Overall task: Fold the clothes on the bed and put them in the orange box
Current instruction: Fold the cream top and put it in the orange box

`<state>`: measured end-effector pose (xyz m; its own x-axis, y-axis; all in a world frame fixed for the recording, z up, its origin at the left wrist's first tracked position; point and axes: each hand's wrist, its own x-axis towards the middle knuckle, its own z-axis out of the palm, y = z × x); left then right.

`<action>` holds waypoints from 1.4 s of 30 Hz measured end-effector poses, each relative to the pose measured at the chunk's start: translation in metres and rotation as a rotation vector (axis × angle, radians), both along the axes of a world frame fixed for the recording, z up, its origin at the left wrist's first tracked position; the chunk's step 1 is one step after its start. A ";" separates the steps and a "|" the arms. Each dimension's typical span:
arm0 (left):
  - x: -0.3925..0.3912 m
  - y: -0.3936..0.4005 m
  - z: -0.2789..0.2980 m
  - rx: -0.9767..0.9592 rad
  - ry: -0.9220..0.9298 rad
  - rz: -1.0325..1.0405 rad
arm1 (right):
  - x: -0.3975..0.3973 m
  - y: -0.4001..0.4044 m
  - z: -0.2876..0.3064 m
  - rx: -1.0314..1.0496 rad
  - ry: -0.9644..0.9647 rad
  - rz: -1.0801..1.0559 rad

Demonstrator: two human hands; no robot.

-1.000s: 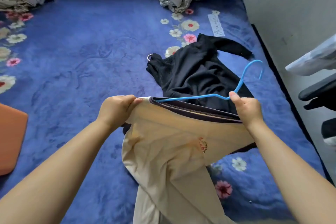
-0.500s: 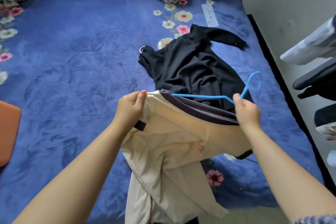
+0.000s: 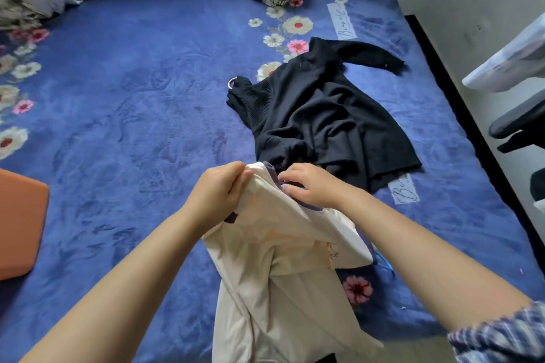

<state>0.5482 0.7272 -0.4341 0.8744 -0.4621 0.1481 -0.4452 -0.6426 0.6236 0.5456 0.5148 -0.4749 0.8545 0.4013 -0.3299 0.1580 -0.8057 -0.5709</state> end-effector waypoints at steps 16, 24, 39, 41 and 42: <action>-0.010 0.019 -0.025 0.223 0.431 0.170 | 0.040 -0.096 0.064 0.672 -0.300 -1.308; 0.026 -0.011 -0.027 0.488 0.433 0.376 | 0.078 -0.112 0.136 0.794 -0.556 -1.646; 0.058 -0.012 -0.013 0.604 0.572 0.456 | 0.058 -0.122 0.013 1.203 0.256 -1.824; 0.053 -0.005 -0.018 0.591 0.593 0.478 | 0.039 -0.100 -0.019 0.755 0.574 -1.466; 0.051 -0.001 -0.020 0.574 0.597 0.490 | 0.031 -0.088 -0.038 0.599 0.667 -1.320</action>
